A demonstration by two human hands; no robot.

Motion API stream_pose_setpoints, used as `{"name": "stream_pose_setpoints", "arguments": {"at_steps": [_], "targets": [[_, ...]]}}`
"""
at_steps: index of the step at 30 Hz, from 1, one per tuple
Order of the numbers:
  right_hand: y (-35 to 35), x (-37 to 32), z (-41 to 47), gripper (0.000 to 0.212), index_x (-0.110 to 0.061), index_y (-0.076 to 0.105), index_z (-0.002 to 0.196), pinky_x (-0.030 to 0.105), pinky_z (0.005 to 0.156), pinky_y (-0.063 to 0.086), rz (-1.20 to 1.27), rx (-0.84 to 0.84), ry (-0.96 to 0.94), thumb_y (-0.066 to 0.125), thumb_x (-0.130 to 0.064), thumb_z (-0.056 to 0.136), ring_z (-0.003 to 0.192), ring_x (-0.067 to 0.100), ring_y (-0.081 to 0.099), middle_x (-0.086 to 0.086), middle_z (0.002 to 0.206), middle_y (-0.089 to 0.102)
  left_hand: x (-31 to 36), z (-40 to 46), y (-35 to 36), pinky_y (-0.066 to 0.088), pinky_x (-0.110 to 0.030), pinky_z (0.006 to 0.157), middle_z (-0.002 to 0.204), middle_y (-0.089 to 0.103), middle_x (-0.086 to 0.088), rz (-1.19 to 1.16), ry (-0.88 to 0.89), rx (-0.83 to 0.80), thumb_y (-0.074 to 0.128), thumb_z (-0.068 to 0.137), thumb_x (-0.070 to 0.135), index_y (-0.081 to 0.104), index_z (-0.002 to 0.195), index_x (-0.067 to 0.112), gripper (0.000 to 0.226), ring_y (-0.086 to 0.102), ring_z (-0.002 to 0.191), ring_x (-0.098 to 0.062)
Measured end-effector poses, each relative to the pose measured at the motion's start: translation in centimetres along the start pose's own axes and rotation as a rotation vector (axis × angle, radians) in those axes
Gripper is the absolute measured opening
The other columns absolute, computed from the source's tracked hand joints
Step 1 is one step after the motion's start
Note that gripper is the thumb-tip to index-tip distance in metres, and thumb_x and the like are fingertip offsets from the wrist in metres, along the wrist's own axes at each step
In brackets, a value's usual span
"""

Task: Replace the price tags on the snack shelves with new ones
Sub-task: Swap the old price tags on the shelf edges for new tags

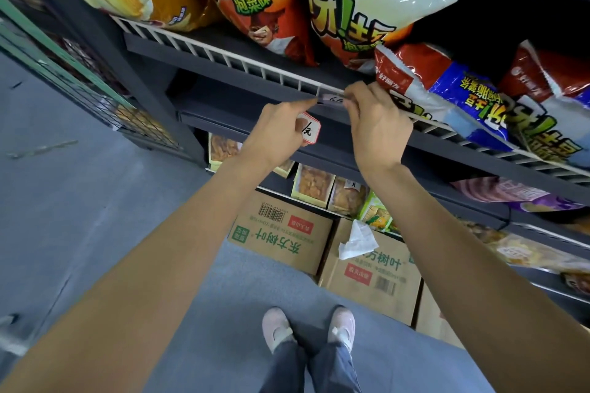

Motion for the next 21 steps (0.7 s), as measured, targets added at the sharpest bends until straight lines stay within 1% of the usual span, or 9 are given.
{"name": "stream_pose_setpoints", "arguments": {"at_steps": [4, 6, 8, 10, 12, 15, 17, 19, 21], "targets": [[0.0, -0.2, 0.2, 0.020, -0.020, 0.063, 0.070, 0.016, 0.040, 0.018, -0.113, 0.004, -0.030, 0.080, -0.009, 0.065, 0.042, 0.013, 0.047, -0.005, 0.070, 0.061, 0.4, -0.1, -0.3, 0.051, -0.011, 0.067, 0.121, 0.058, -0.016, -0.024, -0.002, 0.011, 0.042, 0.096, 0.001, 0.050, 0.135, 0.023, 0.045, 0.068, 0.091, -0.023], [0.2, -0.2, 0.2, 0.021, -0.020, 0.065, 0.070, 0.015, 0.038, 0.021, -0.126, 0.003, -0.036, 0.081, -0.008, 0.064, 0.043, 0.012, 0.049, -0.005, 0.075, 0.064, 0.6, -0.2, -0.3, 0.051, -0.012, 0.067, 0.120, 0.058, -0.016, -0.029, 0.000, 0.018, 0.042, 0.095, 0.001, 0.050, 0.134, 0.023, 0.045, 0.069, 0.091, -0.023], [0.4, -0.1, 0.1, 0.019, -0.020, 0.066, 0.072, 0.016, 0.036, 0.026, -0.115, -0.011, -0.044, 0.080, -0.009, 0.065, 0.044, 0.013, 0.051, -0.004, 0.081, 0.066, 0.6, -0.1, -0.3, 0.051, -0.011, 0.065, 0.120, 0.058, -0.016, -0.024, 0.006, 0.019, 0.043, 0.095, 0.000, 0.050, 0.134, 0.022, 0.045, 0.069, 0.090, -0.023], [0.5, 0.0, -0.1, 0.019, -0.021, 0.067, 0.072, 0.017, 0.035, 0.029, -0.129, -0.016, -0.059, 0.080, -0.009, 0.065, 0.046, 0.013, 0.052, -0.004, 0.084, 0.066, 0.6, -0.1, -0.2, 0.050, -0.009, 0.068, 0.121, 0.058, -0.016, -0.019, 0.004, 0.021, 0.042, 0.095, 0.000, 0.050, 0.134, 0.022, 0.045, 0.068, 0.091, -0.023], [0.4, 0.1, -0.3, 0.019, -0.021, 0.067, 0.072, 0.017, 0.037, 0.029, -0.151, -0.008, -0.073, 0.081, -0.010, 0.064, 0.047, 0.014, 0.052, -0.003, 0.085, 0.066, 0.5, 0.0, -0.3, 0.047, -0.005, 0.072, 0.122, 0.057, -0.016, -0.025, -0.009, 0.022, 0.042, 0.095, 0.001, 0.050, 0.134, 0.022, 0.045, 0.068, 0.093, -0.023], [0.3, 0.2, -0.7, 0.017, -0.020, 0.070, 0.074, 0.018, 0.038, 0.030, -0.137, 0.017, -0.073, 0.080, -0.010, 0.065, 0.051, 0.016, 0.055, -0.002, 0.088, 0.066, 0.5, 0.0, -0.3, 0.045, -0.002, 0.072, 0.122, 0.057, -0.015, -0.015, -0.014, 0.028, 0.043, 0.095, 0.001, 0.050, 0.134, 0.023, 0.045, 0.067, 0.096, -0.023], [0.3, 0.3, -1.0, 0.015, -0.020, 0.070, 0.076, 0.018, 0.038, 0.031, -0.133, 0.033, -0.070, 0.078, -0.010, 0.067, 0.053, 0.016, 0.056, -0.002, 0.090, 0.067, 0.7, 0.0, -0.2, 0.050, -0.009, 0.072, 0.121, 0.058, -0.015, 0.001, -0.004, 0.026, 0.043, 0.095, 0.001, 0.050, 0.134, 0.023, 0.045, 0.067, 0.096, -0.023], [0.3, 0.4, -1.1, 0.014, -0.020, 0.070, 0.077, 0.018, 0.037, 0.030, -0.143, 0.046, -0.074, 0.077, -0.011, 0.069, 0.054, 0.016, 0.056, -0.002, 0.091, 0.067, 0.9, -0.1, -0.3, 0.057, -0.024, 0.076, 0.119, 0.060, -0.016, 0.033, 0.006, 0.039, 0.043, 0.095, 0.001, 0.048, 0.136, 0.023, 0.046, 0.067, 0.097, -0.025], [0.3, 0.5, -1.1, 0.014, -0.021, 0.071, 0.077, 0.018, 0.037, 0.030, -0.146, 0.053, -0.076, 0.078, -0.011, 0.069, 0.053, 0.016, 0.056, -0.002, 0.091, 0.066, 1.2, -0.2, -0.4, 0.055, -0.040, 0.086, 0.113, 0.061, -0.018, 0.091, 0.019, 0.090, 0.043, 0.093, -0.001, 0.045, 0.138, 0.022, 0.051, 0.063, 0.101, -0.030]]}}
Point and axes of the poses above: each hand's wrist, its own z-axis towards the middle knuckle, its own y-axis out of the palm, x = y × z, the point moved 6 cm from there along z, towards the middle knuckle
